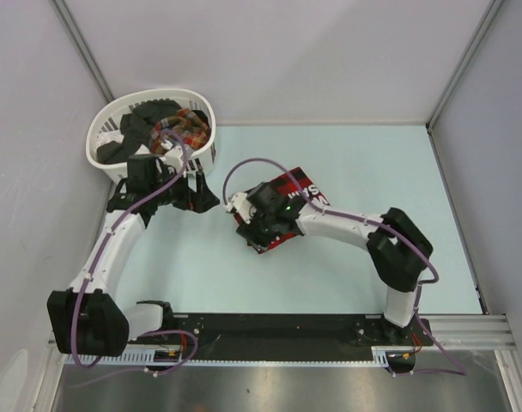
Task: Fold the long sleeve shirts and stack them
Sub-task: Fold the shirt
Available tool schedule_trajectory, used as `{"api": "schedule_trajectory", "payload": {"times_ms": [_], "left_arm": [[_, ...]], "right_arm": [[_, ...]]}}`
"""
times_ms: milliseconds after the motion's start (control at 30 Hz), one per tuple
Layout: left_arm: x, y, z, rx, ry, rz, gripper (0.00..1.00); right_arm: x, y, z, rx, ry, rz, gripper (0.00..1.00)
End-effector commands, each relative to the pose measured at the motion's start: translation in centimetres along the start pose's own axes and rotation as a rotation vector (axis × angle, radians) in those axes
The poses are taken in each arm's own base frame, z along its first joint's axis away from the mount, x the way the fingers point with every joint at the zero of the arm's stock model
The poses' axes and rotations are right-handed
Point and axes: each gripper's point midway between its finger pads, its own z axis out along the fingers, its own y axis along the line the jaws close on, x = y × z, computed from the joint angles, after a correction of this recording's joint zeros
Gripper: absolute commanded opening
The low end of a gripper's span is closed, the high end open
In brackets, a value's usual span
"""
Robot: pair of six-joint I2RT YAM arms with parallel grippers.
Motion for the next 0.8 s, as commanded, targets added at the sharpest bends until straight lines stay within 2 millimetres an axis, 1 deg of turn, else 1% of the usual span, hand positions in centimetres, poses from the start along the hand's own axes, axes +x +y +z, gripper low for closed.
{"api": "schedule_trajectory", "payload": {"times_ms": [0,33,67,133,200,233,267,300,333,367,400,433,467,500,533,567,600,633,667,700,733,767], "left_arm": [[-0.3,-0.8,-1.9,0.02,-0.05,0.0,1.0],[0.0,-0.5,-2.0,0.002,-0.048,-0.005,0.99],[-0.1,-0.5,-2.3,-0.012,-0.06,0.003,0.99],[0.2,0.0,-2.6,-0.046,-0.061,0.009,0.99],[0.4,0.4,-3.0,-0.084,-0.064,0.019,0.99],[0.4,0.6,-3.0,-0.092,-0.062,0.017,0.99],[0.6,0.8,-3.2,-0.104,-0.059,0.013,0.99],[0.7,0.9,-3.2,-0.109,-0.057,0.006,1.0],[0.8,1.0,-3.2,-0.114,-0.058,0.006,0.99],[0.8,1.3,-3.1,-0.131,-0.061,0.006,0.99],[1.3,1.5,-2.9,-0.137,-0.052,-0.008,0.99],[1.7,1.6,-2.7,-0.135,-0.046,-0.012,1.0],[1.9,1.3,-2.5,-0.107,-0.04,-0.017,1.0],[2.8,1.3,-1.8,-0.085,-0.008,-0.044,1.0],[3.3,1.2,-1.4,-0.064,0.009,-0.055,0.99],[3.6,1.0,-1.0,-0.04,0.018,-0.075,0.99],[4.7,0.4,-0.1,0.022,0.054,-0.136,0.99],[5.2,0.2,0.4,0.048,0.069,-0.156,0.99],[5.0,-0.1,1.1,0.086,0.065,-0.158,0.98],[5.4,-0.8,1.6,0.134,0.079,-0.187,0.95],[6.1,-0.8,2.6,0.156,0.11,-0.214,0.94],[6.1,-1.3,3.5,0.178,0.109,-0.202,0.93]], "right_arm": [[-0.3,-1.2,3.2,0.154,0.042,-0.088,0.62],[0.0,-1.2,3.9,0.168,0.051,-0.104,0.62],[0.9,-1.3,5.0,0.176,0.084,-0.119,0.62],[1.7,-1.6,5.9,0.214,0.107,-0.144,0.62],[2.9,-1.9,6.6,0.228,0.141,-0.175,0.56],[4.0,-1.8,6.7,0.219,0.172,-0.187,0.52],[4.3,-1.5,6.3,0.207,0.176,-0.191,0.4],[6.1,-1.2,6.1,0.189,0.217,-0.198,0.31],[6.9,-0.8,5.6,0.169,0.228,-0.209,0.22],[6.6,0.0,4.5,0.132,0.208,-0.245,0.09],[7.5,0.9,3.7,0.103,0.223,-0.28,0.04],[10.2,1.7,2.9,0.065,0.268,-0.304,0.0],[11.5,2.7,2.2,-0.002,0.281,-0.36,0.0],[11.3,3.6,0.3,-0.043,0.247,-0.385,0.0],[14.3,4.1,-0.5,-0.081,0.298,-0.404,0.0],[15.0,4.4,-1.4,-0.122,0.301,-0.466,0.0],[15.6,4.5,-2.8,-0.135,0.303,-0.487,0.0],[16.4,4.0,-3.4,-0.136,0.312,-0.492,0.0],[17.6,4.2,-4.0,-0.169,0.321,-0.494,0.0],[18.3,3.9,-4.6,-0.187,0.33,-0.515,0.0],[18.1,3.1,-5.2,-0.173,0.309,-0.511,0.01],[19.2,3.0,-5.5,-0.184,0.322,-0.51,0.01]]}}
